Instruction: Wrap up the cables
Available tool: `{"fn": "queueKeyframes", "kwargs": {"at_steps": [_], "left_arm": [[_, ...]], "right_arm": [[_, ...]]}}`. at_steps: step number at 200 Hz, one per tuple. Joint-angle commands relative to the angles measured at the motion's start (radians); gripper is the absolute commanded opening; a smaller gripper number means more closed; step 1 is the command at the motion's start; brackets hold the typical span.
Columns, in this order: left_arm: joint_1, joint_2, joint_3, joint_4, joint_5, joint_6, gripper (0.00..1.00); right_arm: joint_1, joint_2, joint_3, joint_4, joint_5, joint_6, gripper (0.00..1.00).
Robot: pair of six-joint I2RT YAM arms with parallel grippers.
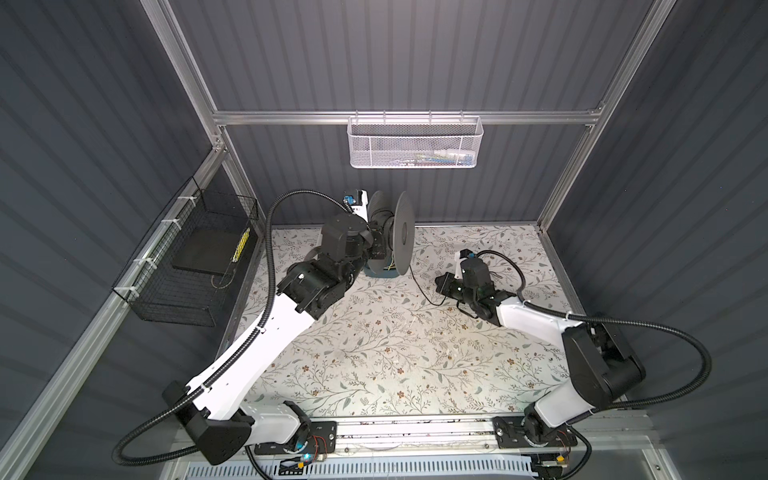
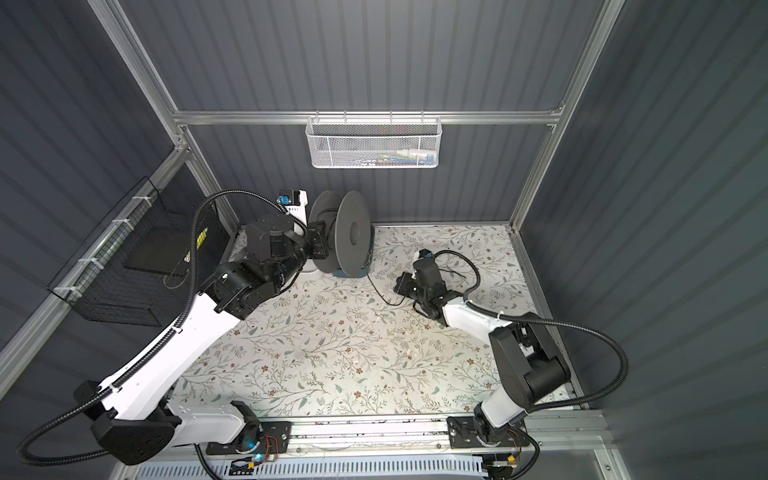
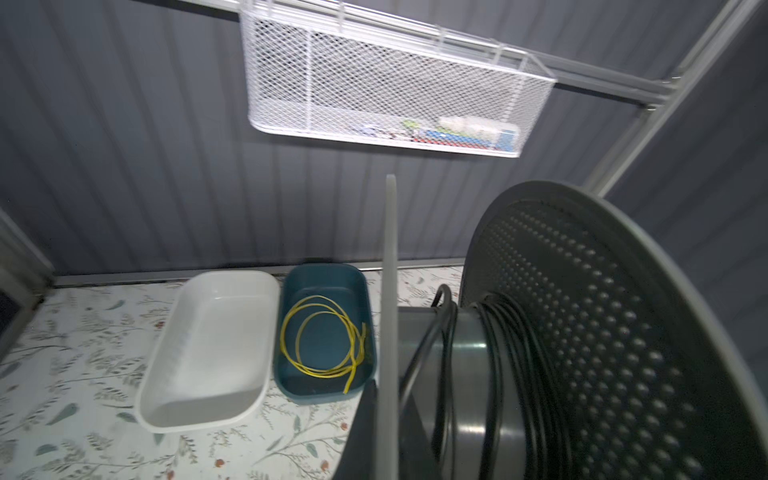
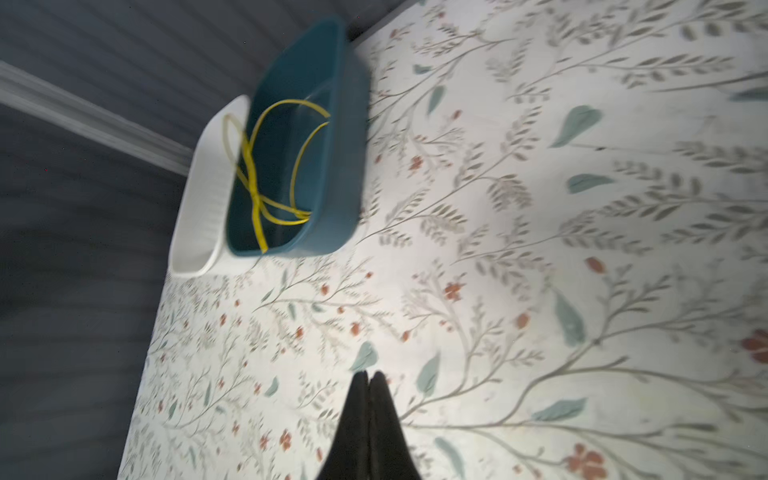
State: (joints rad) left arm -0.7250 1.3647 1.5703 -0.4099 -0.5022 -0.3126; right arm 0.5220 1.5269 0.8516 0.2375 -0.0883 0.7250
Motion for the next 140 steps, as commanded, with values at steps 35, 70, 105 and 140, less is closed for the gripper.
{"fn": "queueKeyframes", "kwargs": {"at_steps": [35, 70, 105, 140], "left_arm": [[0.004, 0.241, 0.162, -0.018, -0.458, 0.105, 0.00], [-0.001, 0.340, 0.163, -0.112, -0.502, 0.190, 0.00], [-0.012, 0.278, 0.044, -0.147, -0.340, 0.240, 0.00], [-0.037, 0.179, -0.054, -0.231, -0.187, 0.278, 0.00]], "right_arm": [[0.127, -0.264, 0.098, -0.117, 0.041, -0.094, 0.00], [0.120, -0.291, 0.274, -0.222, -0.019, -0.188, 0.00], [0.033, -0.225, 0.443, -0.252, -0.124, -0.199, 0.03], [-0.080, -0.108, 0.627, -0.298, -0.228, -0.182, 0.07]]}}
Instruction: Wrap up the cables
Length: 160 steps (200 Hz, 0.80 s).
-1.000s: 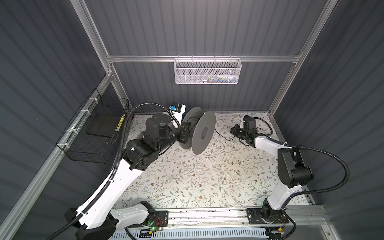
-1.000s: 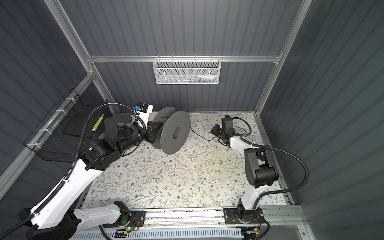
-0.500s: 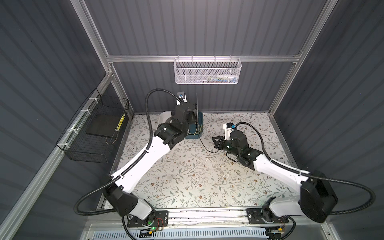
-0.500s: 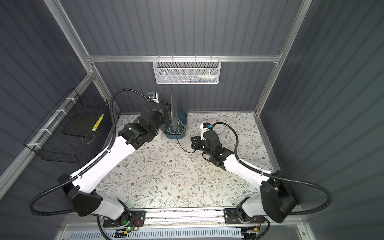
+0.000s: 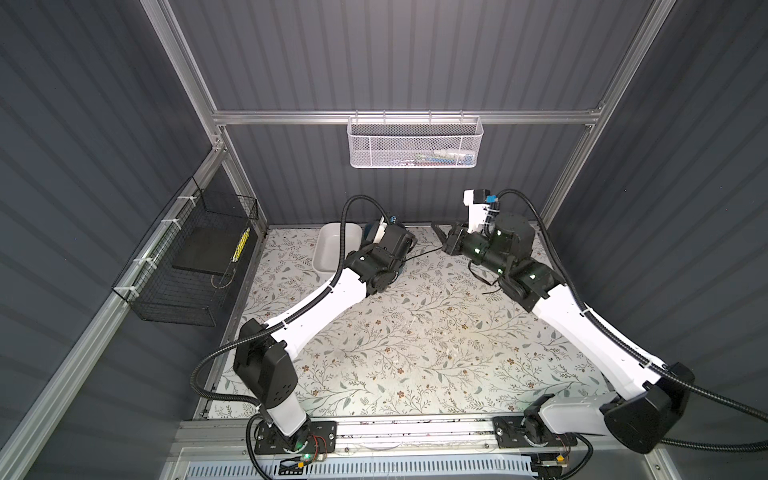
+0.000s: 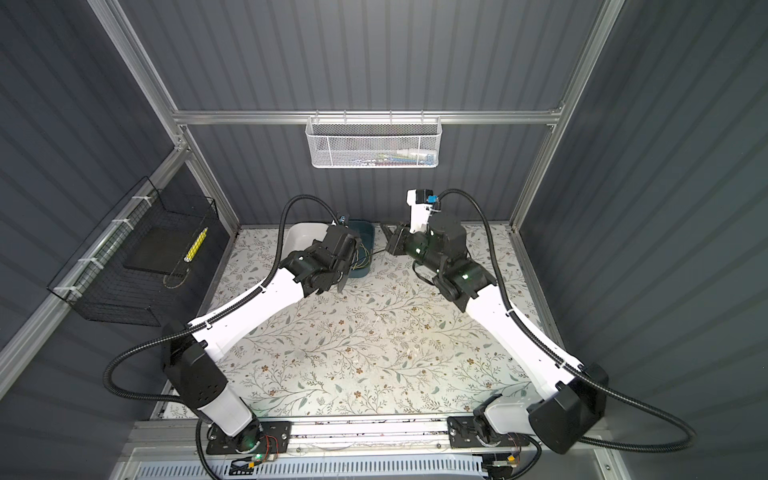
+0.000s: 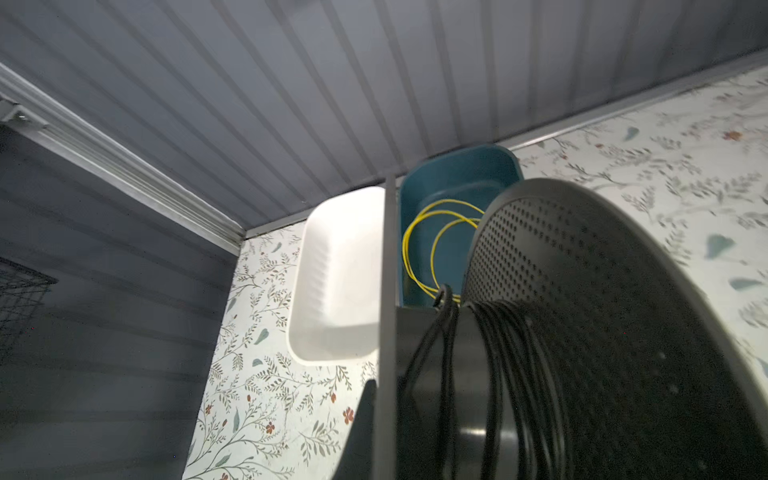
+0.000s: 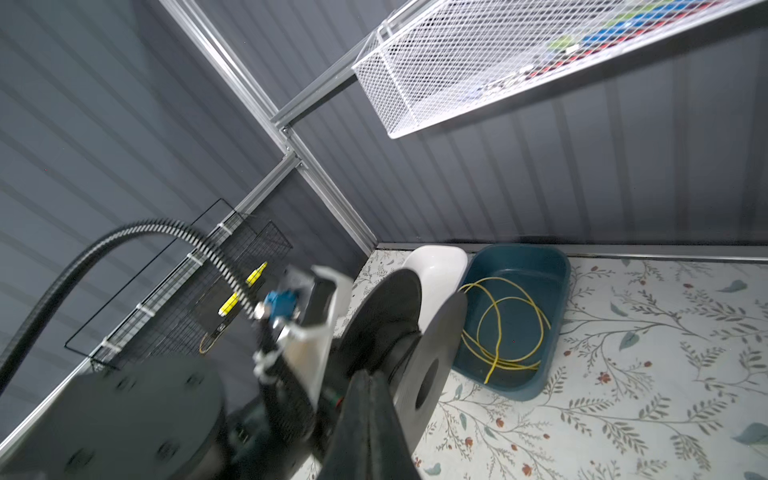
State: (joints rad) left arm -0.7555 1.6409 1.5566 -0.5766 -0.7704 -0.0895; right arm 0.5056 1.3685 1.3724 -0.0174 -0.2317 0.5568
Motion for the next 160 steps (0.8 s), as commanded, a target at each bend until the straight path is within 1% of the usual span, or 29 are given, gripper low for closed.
{"fn": "queueKeyframes", "kwargs": {"at_steps": [1, 9, 28, 45, 49, 53, 64, 92, 117, 160], "left_arm": [[-0.007, -0.101, -0.043, -0.066, 0.087, 0.056, 0.00], [-0.013, -0.126, -0.067, -0.085, 0.128, 0.069, 0.00], [-0.033, -0.184, -0.114, -0.133, 0.152, 0.064, 0.00], [-0.045, -0.242, -0.133, -0.168, 0.179, 0.043, 0.00], [-0.047, -0.254, -0.171, -0.172, 0.184, 0.034, 0.00], [-0.049, -0.267, -0.181, -0.177, 0.186, 0.025, 0.00], [-0.053, -0.295, -0.197, -0.188, 0.215, 0.013, 0.00], [-0.069, -0.336, -0.194, -0.234, 0.234, -0.008, 0.00], [-0.074, -0.374, -0.200, -0.239, 0.291, 0.013, 0.00], [-0.075, -0.418, -0.183, -0.290, 0.337, 0.018, 0.00]], "right_arm": [[-0.065, 0.053, 0.109, -0.043, -0.084, -0.014, 0.08], [-0.082, 0.071, 0.137, -0.045, -0.080, -0.019, 0.09], [-0.121, 0.104, 0.189, -0.056, -0.069, -0.024, 0.12], [-0.171, 0.129, 0.203, -0.028, -0.095, 0.025, 0.12], [-0.180, 0.135, 0.204, -0.021, -0.094, 0.034, 0.11], [-0.187, 0.141, 0.208, -0.018, -0.131, 0.040, 0.10], [-0.198, 0.157, 0.221, -0.022, -0.132, 0.037, 0.10], [-0.233, 0.199, 0.246, -0.020, -0.136, 0.049, 0.11], [-0.256, 0.246, 0.272, -0.028, -0.148, 0.057, 0.10], [-0.315, 0.316, 0.290, -0.018, -0.169, 0.095, 0.12]]}}
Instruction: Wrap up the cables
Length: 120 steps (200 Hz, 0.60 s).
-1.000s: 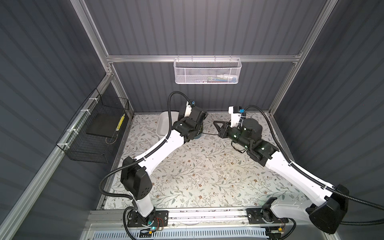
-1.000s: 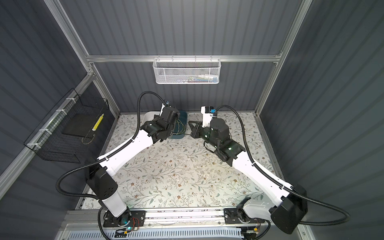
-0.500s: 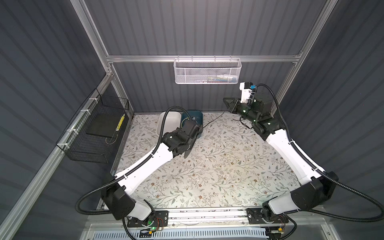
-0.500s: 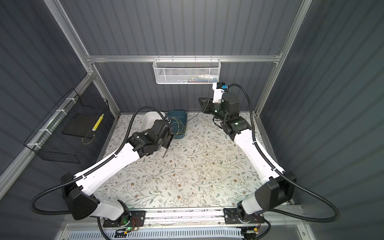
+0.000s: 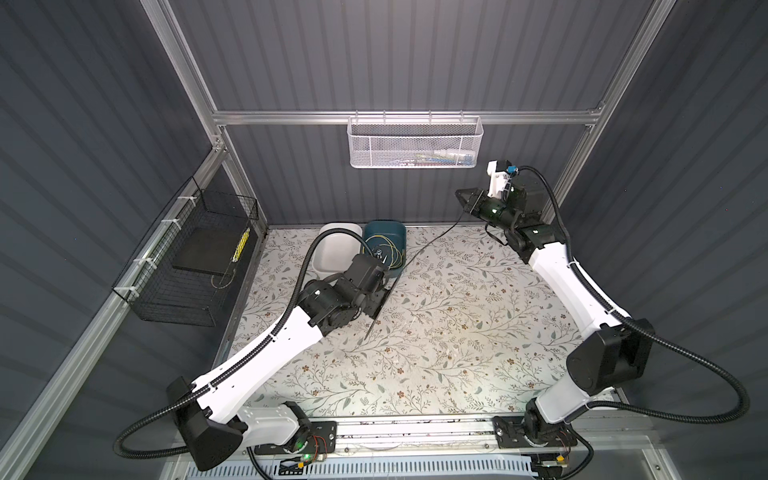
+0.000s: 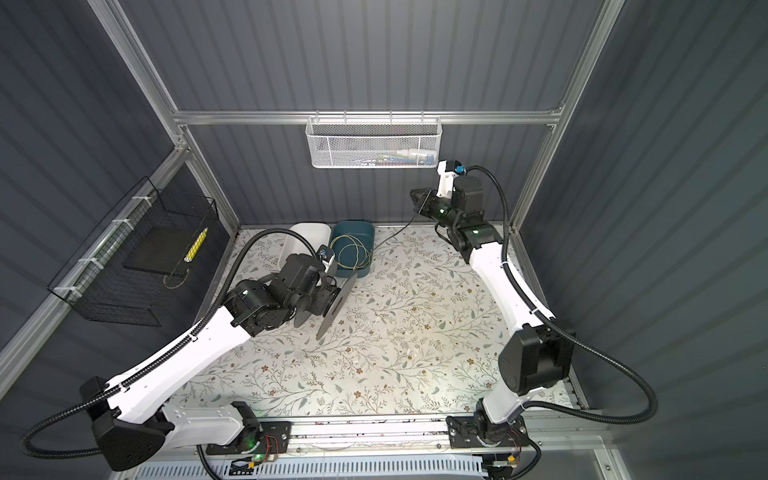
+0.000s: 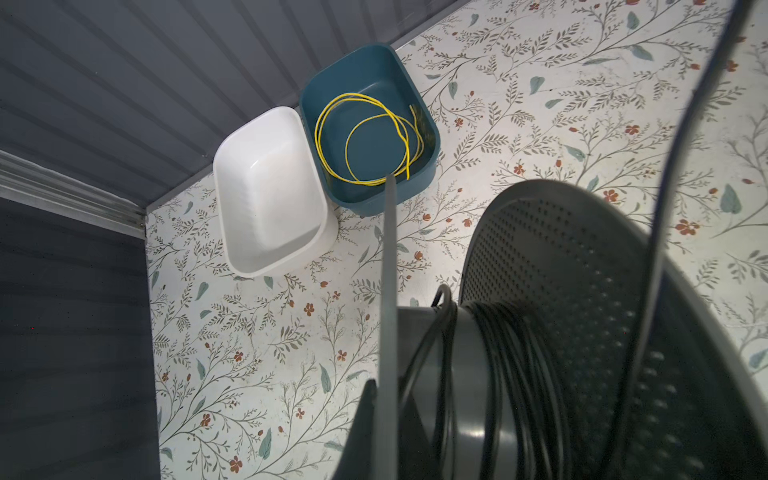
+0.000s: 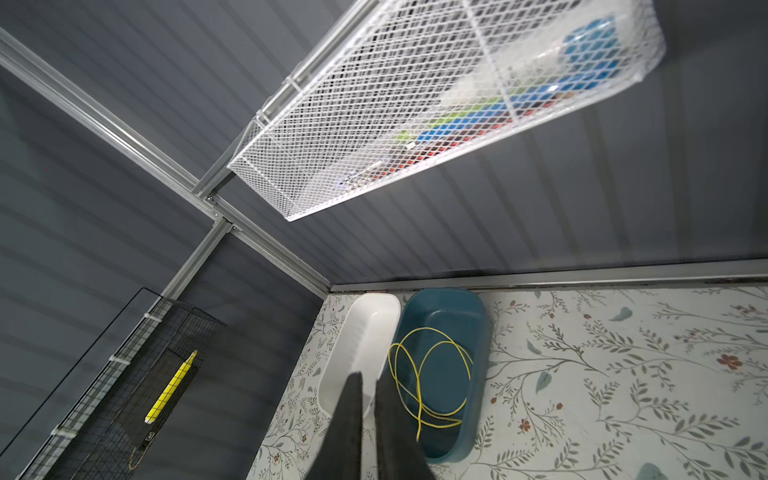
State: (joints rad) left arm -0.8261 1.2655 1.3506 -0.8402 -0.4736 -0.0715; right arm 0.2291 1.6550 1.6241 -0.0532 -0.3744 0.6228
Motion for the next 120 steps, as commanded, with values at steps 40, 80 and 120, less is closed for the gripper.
{"fn": "queueKeyframes", "kwargs": {"at_steps": [40, 80, 120], "left_arm": [[-0.005, -0.094, 0.032, -0.045, 0.094, -0.019, 0.00], [-0.005, -0.140, 0.055, 0.004, 0.160, -0.059, 0.00], [-0.005, -0.135, 0.139, 0.140, 0.182, -0.134, 0.00]], "right_arm": [[-0.074, 0.101, 0.047, 0.029, -0.044, 0.062, 0.09], [-0.061, 0.147, -0.027, 0.069, -0.045, 0.086, 0.00], [-0.038, 0.196, -0.154, 0.136, -0.020, 0.118, 0.00]]}}
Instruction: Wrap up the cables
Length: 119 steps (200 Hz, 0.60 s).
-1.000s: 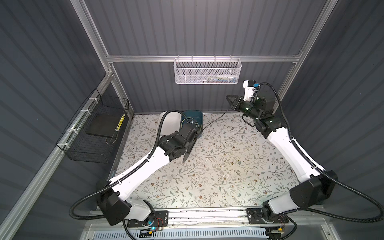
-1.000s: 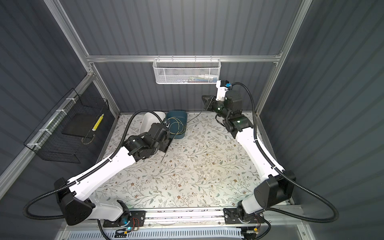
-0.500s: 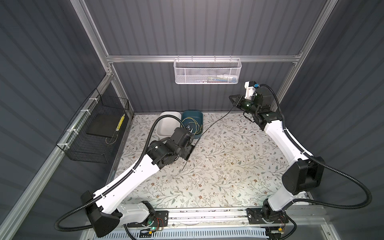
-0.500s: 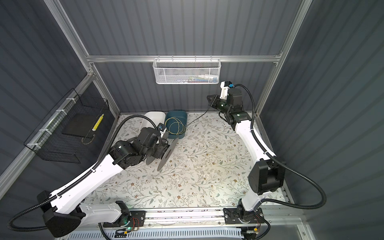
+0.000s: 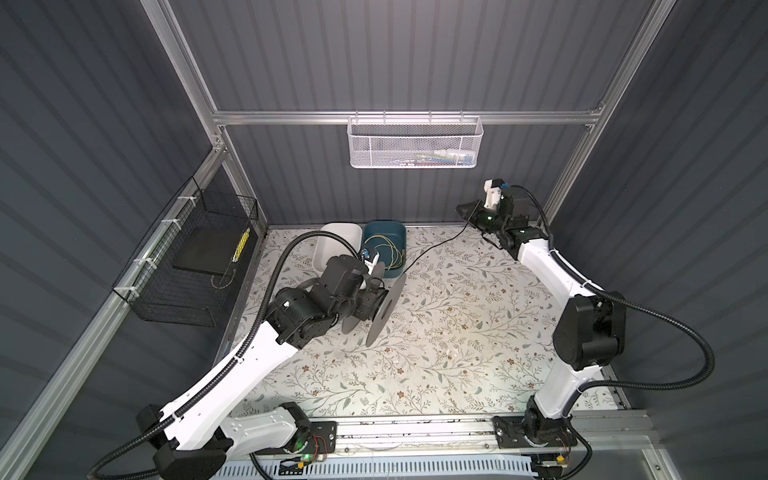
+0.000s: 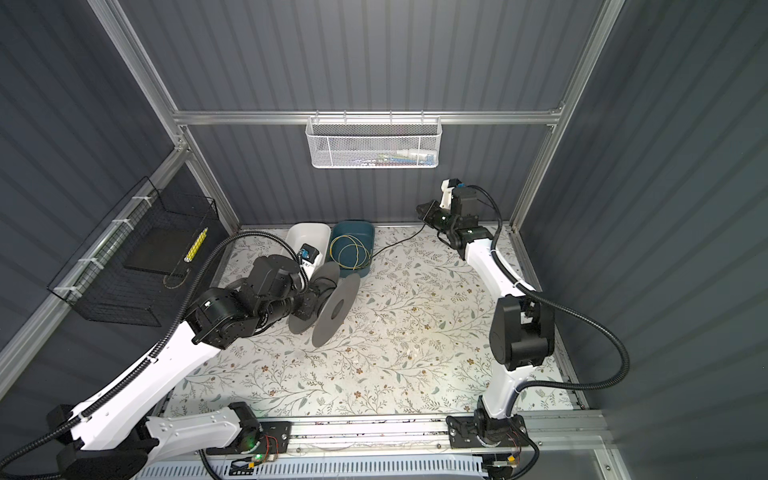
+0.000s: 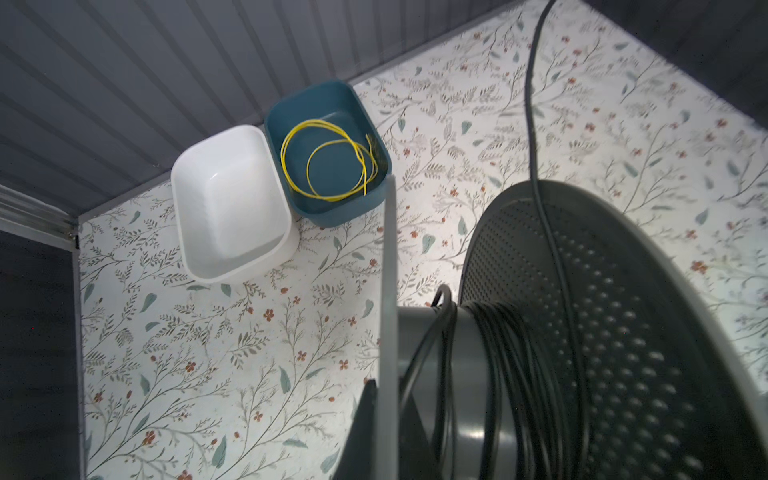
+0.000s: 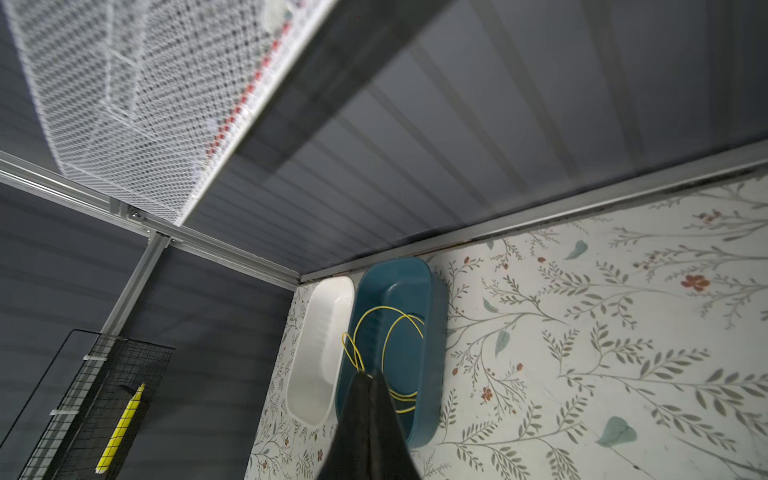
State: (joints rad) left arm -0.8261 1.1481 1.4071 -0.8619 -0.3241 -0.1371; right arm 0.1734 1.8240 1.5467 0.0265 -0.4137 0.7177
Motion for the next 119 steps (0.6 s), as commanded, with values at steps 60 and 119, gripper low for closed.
{"fn": "queueKeyframes", "kwargs": {"at_steps": [60, 119], "left_arm": [[-0.001, 0.099, 0.184, 0.398, -0.067, -0.156, 0.00], [0.005, 0.243, 0.212, 0.571, -0.349, -0.206, 0.00]], "right_arm": [[0.124, -0.032, -0.374, 0.245, 0.142, 0.113, 0.00], [0.299, -0.194, -0.619, 0.364, 0.257, 0.182, 0.00]]}}
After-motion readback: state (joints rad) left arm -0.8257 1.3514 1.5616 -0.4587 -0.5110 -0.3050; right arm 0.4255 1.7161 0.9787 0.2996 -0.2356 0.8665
